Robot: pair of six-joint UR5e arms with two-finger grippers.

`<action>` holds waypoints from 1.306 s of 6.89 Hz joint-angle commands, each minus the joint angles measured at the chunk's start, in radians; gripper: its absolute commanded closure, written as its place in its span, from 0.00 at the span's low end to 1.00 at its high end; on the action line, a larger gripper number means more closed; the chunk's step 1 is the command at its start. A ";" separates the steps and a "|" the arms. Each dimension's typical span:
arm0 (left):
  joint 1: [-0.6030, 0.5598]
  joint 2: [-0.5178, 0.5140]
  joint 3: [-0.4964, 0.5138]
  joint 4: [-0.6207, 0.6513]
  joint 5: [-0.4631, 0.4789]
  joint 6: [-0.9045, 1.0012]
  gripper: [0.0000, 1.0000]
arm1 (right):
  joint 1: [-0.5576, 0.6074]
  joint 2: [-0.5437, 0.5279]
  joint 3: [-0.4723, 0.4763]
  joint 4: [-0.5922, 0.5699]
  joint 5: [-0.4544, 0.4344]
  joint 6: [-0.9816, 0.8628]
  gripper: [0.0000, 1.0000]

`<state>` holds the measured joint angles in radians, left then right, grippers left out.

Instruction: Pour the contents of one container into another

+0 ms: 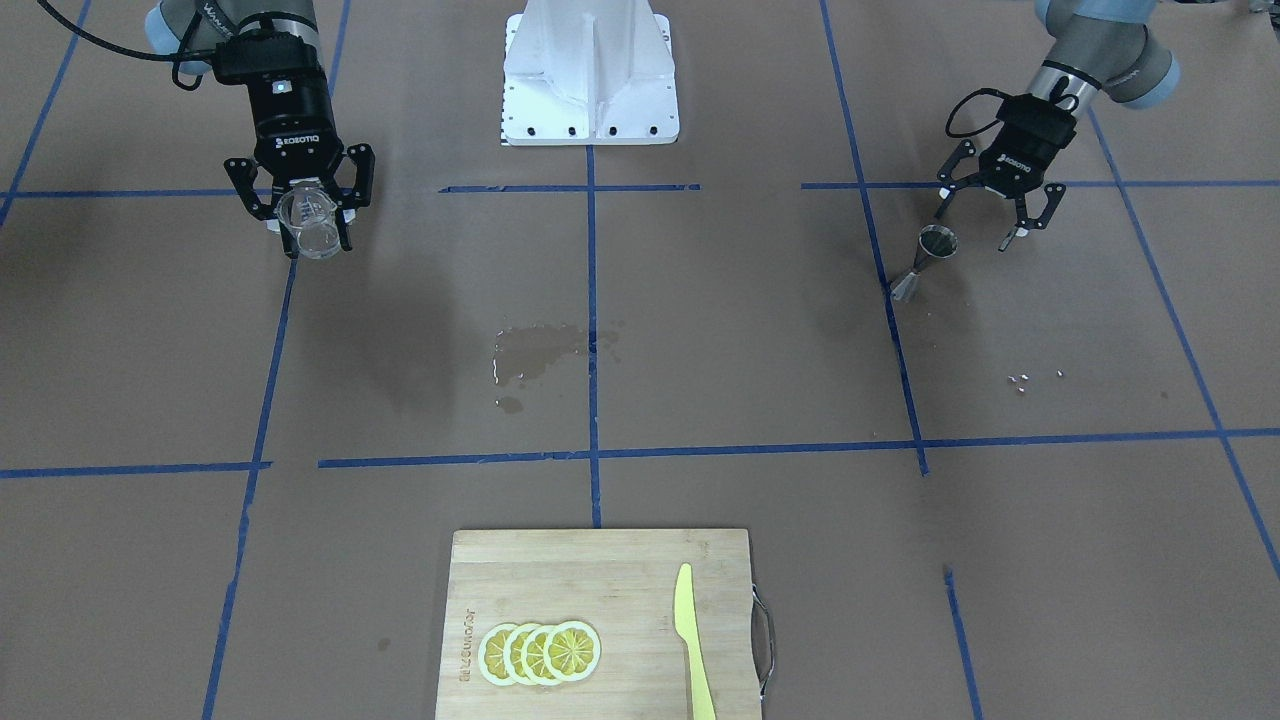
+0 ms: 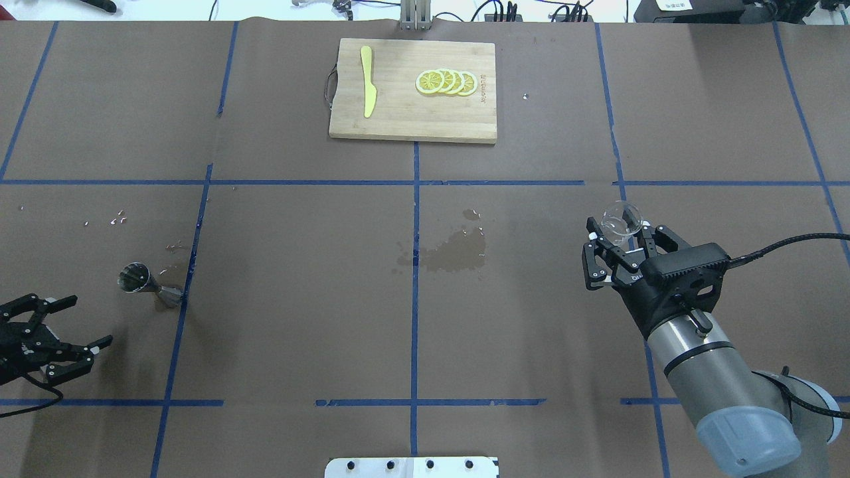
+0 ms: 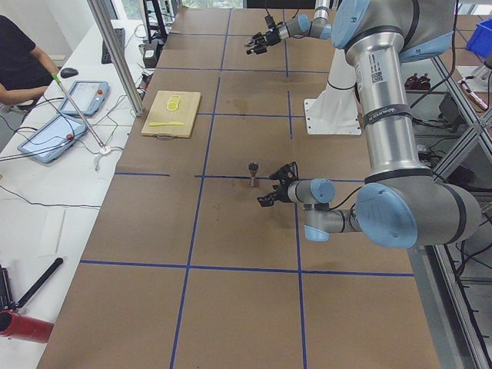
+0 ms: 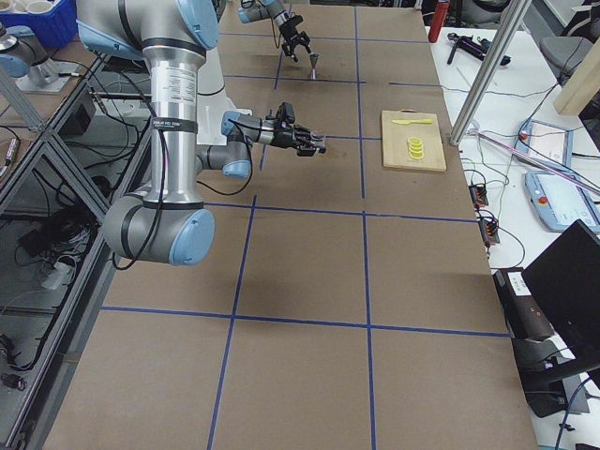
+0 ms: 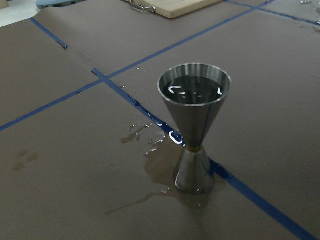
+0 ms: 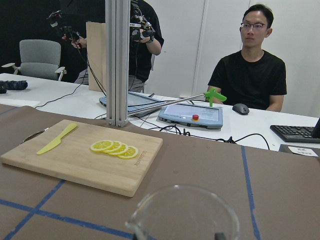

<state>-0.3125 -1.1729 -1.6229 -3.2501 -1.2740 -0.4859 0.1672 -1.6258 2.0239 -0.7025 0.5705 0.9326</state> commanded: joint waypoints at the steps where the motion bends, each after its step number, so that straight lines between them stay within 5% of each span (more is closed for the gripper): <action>1: -0.249 0.004 0.037 0.025 -0.176 0.154 0.00 | 0.001 0.000 -0.007 0.000 0.002 0.000 1.00; 2: -0.413 -0.025 0.037 0.175 -0.320 0.159 0.00 | 0.003 -0.014 -0.007 0.001 0.002 0.000 1.00; 4: -0.577 -0.112 0.058 0.341 -0.396 0.234 0.00 | 0.005 -0.023 -0.014 0.000 0.002 0.026 1.00; 7: -0.834 -0.357 0.048 0.820 -0.760 0.240 0.00 | 0.006 -0.028 -0.071 0.001 0.003 0.133 1.00; 9: -0.965 -0.489 0.017 1.136 -0.917 0.257 0.00 | 0.008 -0.026 -0.112 0.002 0.003 0.164 1.00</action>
<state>-1.1985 -1.5782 -1.5879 -2.3009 -2.0950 -0.2416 0.1743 -1.6531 1.9374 -0.7011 0.5744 1.0714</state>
